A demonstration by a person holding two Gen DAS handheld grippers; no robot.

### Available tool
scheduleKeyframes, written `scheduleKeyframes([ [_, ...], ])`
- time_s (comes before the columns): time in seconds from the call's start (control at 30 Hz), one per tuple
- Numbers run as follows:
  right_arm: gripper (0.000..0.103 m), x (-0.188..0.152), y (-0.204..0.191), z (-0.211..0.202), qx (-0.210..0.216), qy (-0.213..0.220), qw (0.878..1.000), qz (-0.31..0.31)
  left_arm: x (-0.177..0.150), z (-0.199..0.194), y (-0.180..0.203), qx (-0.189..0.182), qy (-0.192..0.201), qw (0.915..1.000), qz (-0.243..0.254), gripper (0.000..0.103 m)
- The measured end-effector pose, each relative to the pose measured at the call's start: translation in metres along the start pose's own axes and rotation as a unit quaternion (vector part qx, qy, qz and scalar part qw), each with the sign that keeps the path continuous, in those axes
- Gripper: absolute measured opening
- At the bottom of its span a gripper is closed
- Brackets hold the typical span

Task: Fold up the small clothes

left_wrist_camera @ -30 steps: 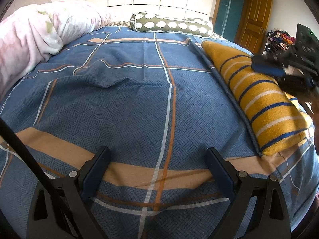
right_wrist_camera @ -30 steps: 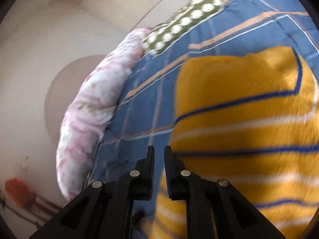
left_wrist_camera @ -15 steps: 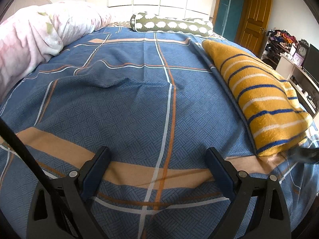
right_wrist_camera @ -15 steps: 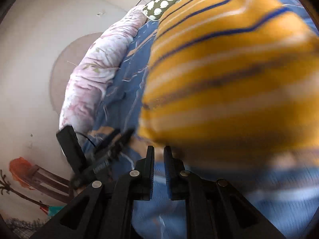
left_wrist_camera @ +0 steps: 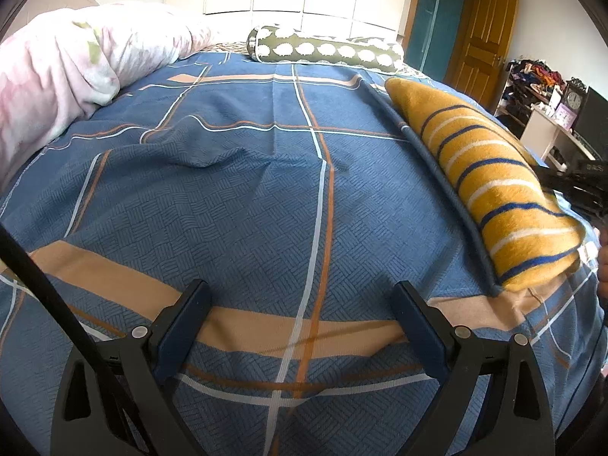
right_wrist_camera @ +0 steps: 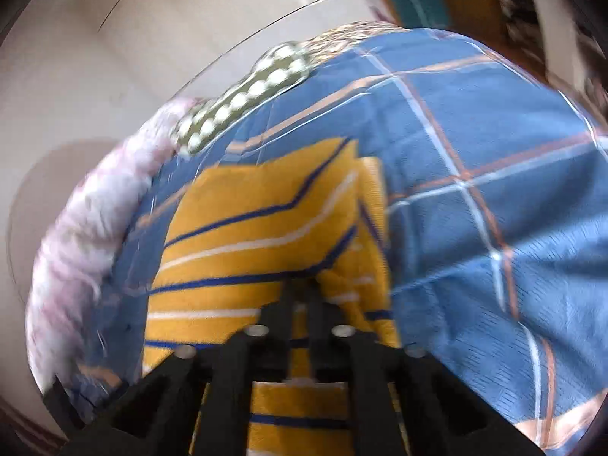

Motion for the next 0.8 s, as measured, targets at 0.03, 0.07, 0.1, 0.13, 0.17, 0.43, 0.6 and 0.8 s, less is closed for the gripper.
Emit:
scheduleKeyframes([
  [0.03, 0.004, -0.003, -0.006, -0.009, -0.011, 0.013, 1.0, -0.007, 0.0, -0.001, -0.001, -0.003, 0.001, 1.0, -0.003, 0.095],
  [0.07, 0.005, -0.009, -0.013, -0.021, -0.034, 0.025, 0.999, -0.024, 0.0, -0.001, -0.001, -0.005, 0.002, 1.0, -0.005, 0.095],
  [0.1, 0.016, -0.016, -0.018, -0.031, -0.052, 0.033, 0.997, -0.042, 0.0, -0.001, -0.001, -0.005, 0.002, 1.0, -0.005, 0.095],
  [0.13, 0.03, -0.028, -0.025, -0.045, -0.069, 0.046, 0.994, -0.065, -0.001, -0.002, 0.0, -0.003, 0.002, 1.0, -0.004, 0.095],
  [0.17, 0.036, -0.037, -0.023, -0.055, -0.069, 0.052, 0.993, -0.076, -0.001, -0.002, 0.001, -0.001, 0.0, 1.0, 0.0, 0.095],
  [0.43, 0.043, -0.113, -0.018, -0.097, -0.094, 0.054, 0.992, -0.069, -0.013, -0.033, 0.018, 0.04, -0.014, 0.999, 0.017, 0.097],
  [0.6, 0.043, -0.13, -0.02, -0.122, -0.125, 0.063, 0.986, -0.092, -0.014, -0.114, 0.04, 0.08, 0.093, 0.9916, 0.04, 0.097],
  [0.8, 0.048, -0.143, -0.035, -0.149, -0.119, 0.069, 0.986, -0.096, -0.003, -0.209, 0.067, 0.125, 0.193, 0.9715, 0.058, 0.103],
])
Point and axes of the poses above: each gripper's, at about its wrist camera, not at the fingertips, and z roughly the way its jaws point, y to its right, x to its top, the point moved 2 cm from there along z, roughly the way its jaws point, and after that the axes turned 1 degree about z, right-handed, at the moved point
